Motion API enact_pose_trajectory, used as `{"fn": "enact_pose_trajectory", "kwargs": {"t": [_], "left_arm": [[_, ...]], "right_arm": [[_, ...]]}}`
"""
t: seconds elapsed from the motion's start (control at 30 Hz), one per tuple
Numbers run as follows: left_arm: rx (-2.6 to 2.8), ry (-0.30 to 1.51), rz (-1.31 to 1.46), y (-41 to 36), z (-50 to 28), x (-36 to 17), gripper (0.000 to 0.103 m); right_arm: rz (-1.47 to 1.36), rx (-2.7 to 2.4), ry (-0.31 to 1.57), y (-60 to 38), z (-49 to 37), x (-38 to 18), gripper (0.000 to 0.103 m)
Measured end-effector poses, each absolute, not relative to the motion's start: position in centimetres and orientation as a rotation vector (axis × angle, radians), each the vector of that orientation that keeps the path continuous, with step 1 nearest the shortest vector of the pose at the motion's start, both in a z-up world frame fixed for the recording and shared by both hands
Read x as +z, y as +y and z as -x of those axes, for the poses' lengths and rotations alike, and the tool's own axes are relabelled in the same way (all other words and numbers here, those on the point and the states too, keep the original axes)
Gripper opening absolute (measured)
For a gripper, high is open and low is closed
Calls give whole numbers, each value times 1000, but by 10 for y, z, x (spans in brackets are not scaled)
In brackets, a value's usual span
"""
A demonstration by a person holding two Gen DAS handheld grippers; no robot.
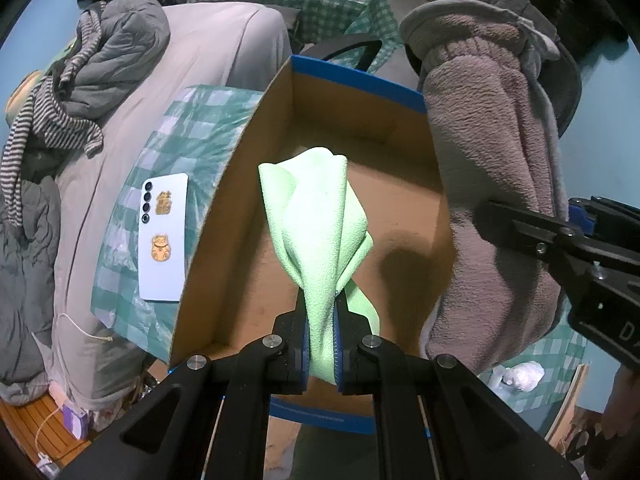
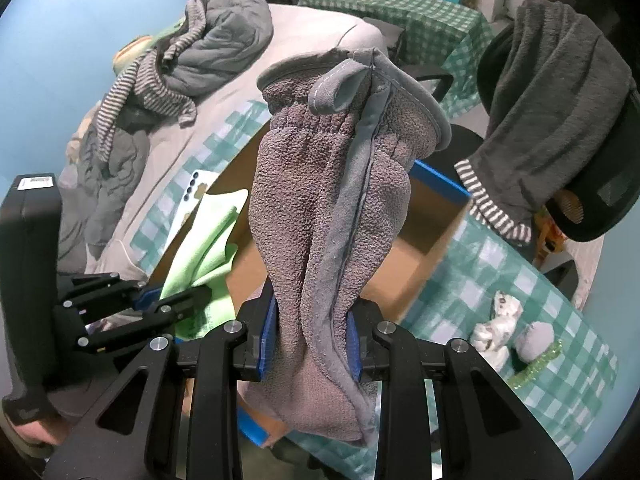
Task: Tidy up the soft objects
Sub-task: 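Open left gripper over the box while right gripper releases the mitten into it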
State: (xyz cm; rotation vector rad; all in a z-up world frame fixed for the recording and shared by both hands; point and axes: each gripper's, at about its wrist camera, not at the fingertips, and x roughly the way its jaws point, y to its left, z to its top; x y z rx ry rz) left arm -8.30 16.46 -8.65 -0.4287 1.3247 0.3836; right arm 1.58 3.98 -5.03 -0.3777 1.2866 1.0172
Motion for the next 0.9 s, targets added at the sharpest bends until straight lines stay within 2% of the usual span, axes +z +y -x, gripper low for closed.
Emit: {"fn": "enact_pose_trajectory", "kwargs": {"t": [0.43, 0.53, 0.63, 0.7, 0.77, 0.9], "left_arm": [[357, 1359, 427, 175, 81, -102, 9], [367, 1368, 426, 176, 80, -104, 12], [380, 1375, 431, 177, 81, -104, 31], [384, 1355, 426, 177, 82, -99, 45], [391, 1346, 408, 177, 83, -96, 50], [398, 1351, 397, 176, 85, -92, 50]], "right_arm": [[375, 989, 1362, 62, -15, -72, 28], [376, 990, 1377, 64, -14, -76, 35], [384, 983, 1386, 64, -13, -76, 49], [383, 971, 1382, 63, -13, -75, 50], [377, 961, 1375, 60, -14, -72, 53], [369, 942, 1353, 53, -16, -65, 55]]}}
